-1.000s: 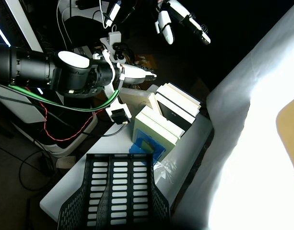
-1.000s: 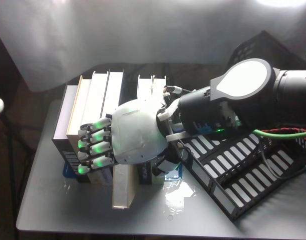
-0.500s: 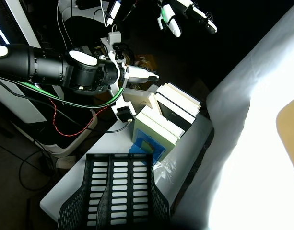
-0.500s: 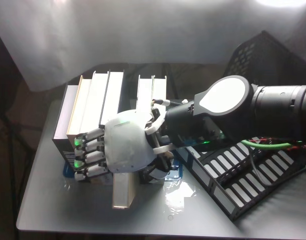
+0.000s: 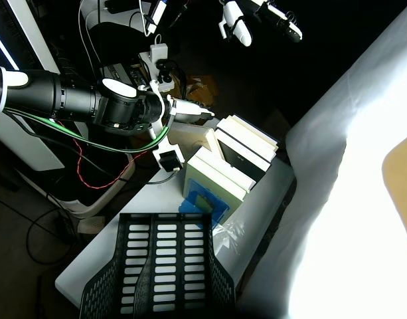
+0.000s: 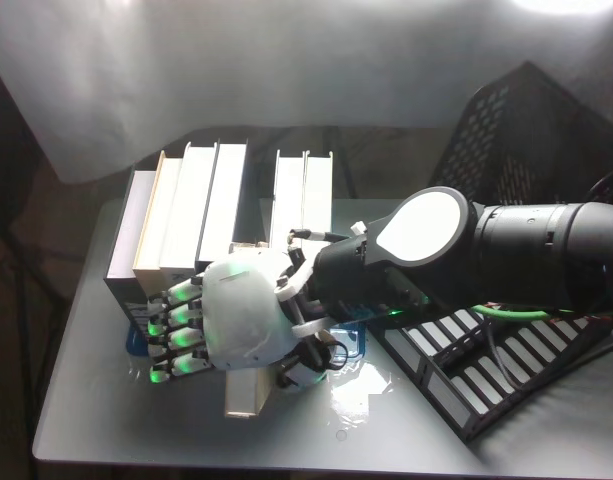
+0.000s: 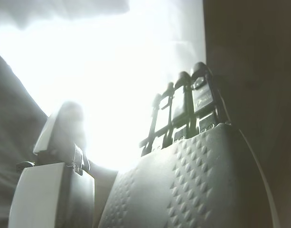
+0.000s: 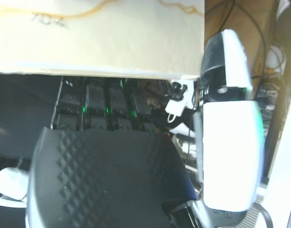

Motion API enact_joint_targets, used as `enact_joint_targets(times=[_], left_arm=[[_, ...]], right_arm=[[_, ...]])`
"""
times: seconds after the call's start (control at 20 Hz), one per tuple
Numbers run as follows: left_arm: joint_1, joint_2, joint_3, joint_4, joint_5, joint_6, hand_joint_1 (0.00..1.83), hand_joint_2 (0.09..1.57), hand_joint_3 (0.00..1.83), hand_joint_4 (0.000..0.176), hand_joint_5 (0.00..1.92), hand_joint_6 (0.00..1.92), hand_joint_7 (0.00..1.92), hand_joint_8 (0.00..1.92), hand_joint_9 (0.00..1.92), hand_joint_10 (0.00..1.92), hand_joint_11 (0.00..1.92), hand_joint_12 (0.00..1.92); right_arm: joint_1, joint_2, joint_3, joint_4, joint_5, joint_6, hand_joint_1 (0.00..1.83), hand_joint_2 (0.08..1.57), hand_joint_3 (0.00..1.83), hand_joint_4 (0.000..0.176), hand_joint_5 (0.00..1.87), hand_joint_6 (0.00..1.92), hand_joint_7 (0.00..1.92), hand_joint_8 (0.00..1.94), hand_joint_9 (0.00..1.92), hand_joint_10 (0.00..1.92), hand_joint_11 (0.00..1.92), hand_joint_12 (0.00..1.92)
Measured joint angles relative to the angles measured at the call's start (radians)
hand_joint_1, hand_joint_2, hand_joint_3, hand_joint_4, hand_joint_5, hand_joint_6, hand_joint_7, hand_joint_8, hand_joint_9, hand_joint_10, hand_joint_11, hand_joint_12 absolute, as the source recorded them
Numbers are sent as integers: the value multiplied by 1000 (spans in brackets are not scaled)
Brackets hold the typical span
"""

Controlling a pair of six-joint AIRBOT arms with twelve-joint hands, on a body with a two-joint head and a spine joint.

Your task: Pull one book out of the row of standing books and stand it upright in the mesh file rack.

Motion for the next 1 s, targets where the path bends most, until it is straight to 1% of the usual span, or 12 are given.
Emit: enact_joint_targets(times=[0.2, 0.3, 0.35, 0.5, 0.6, 0.65, 0.75, 0.8, 0.85, 0.9, 0.95, 1.0], left_arm=[[3, 0, 0, -5, 0, 0, 64, 1307, 0, 0, 0, 0, 0, 0, 0, 0, 0, 0], [8, 1, -1, -1, -4, 0, 3, 1283, 0, 0, 0, 0, 0, 0, 0, 0, 0, 0], [9, 2, -3, -2, -5, 0, 0, 1287, 0, 0, 0, 0, 0, 0, 0, 0, 0, 0], [10, 3, -3, -5, -10, 0, 0, 1287, 0, 0, 5, 2, 0, 0, 0, 0, 0, 0], [10, 3, -3, -4, -14, 0, 23, 1297, 0, 0, 8, 3, 0, 0, 0, 0, 0, 0], [10, 3, -3, -5, -14, 0, 4, 1314, 0, 0, 1, 0, 0, 0, 0, 0, 0, 0], [10, 3, -3, 1, -14, 0, 0, 1319, 2, 0, 0, 0, 0, 0, 0, 0, 0, 0], [10, 3, -3, 1, -15, 0, 0, 1311, 0, 0, 0, 0, 0, 0, 0, 0, 0, 0], [10, 5, -3, -1, -15, 0, 0, 1301, 0, 0, 0, 0, 0, 0, 0, 0, 0, 0], [10, 7, -5, -1, -16, 0, 0, 1294, 0, 0, 0, 0, 0, 0, 0, 0, 0, 0], [10, 8, -5, -2, -19, 0, 0, 1291, 0, 0, 0, 0, 0, 0, 0, 0, 0, 0], [10, 8, -5, -2, -21, 0, 0, 1288, 0, 0, 0, 0, 0, 0, 0, 0, 0, 0]], right_arm=[[-7, -9, 9, -16, -13, -1, 256, 1490, 67, 0, 34, 16, 26, 8, 0, 0, 0, 0], [-19, -16, 18, -24, -25, -2, 359, 1492, 32, 0, 82, 31, 70, 17, 0, 0, 0, 0], [-25, -19, 22, -24, -26, -2, 590, 1391, 0, 0, 173, 64, 166, 46, 63, 27, 0, 0], [-25, -19, 23, -30, -29, -1, 809, 1222, 0, 0, 177, 37, 159, 17, 43, 17, 0, 0], [-25, -20, 28, -30, -31, 0, 699, 1361, 24, 0, 316, 38, 299, 12, 162, 70, 0, 481], [-25, -20, 28, -30, -31, 0, 644, 1407, 22, 0, 457, 99, 467, 57, 314, 164, 0, 979], [-26, -23, 29, -27, -30, 1, 944, 1314, 0, 0, 549, 234, 642, 54, 387, 490, 0, 1289], [-28, -25, 29, -25, -28, 2, 1014, 1312, 10, 0, 596, 1257, 755, 87, 463, 631, 0, 1518], [-31, -28, 29, -23, -26, 2, 1074, 1267, 0, 0, 703, 1340, 922, 157, 621, 753, 0, 1733], [-32, -31, 30, -23, -25, 2, 1142, 1229, 3, 0, 760, 1386, 835, 969, 688, 870, 64, 1883], [-36, -34, 32, -23, -25, 2, 1012, 1256, 9, 0, 731, 1400, 879, 1018, 794, 1189, 469, 1913], [-38, -37, 39, -26, -21, 1, 1014, 1244, 1, 0, 762, 1359, 1023, 1020, 952, 1288, 743, 1919]])
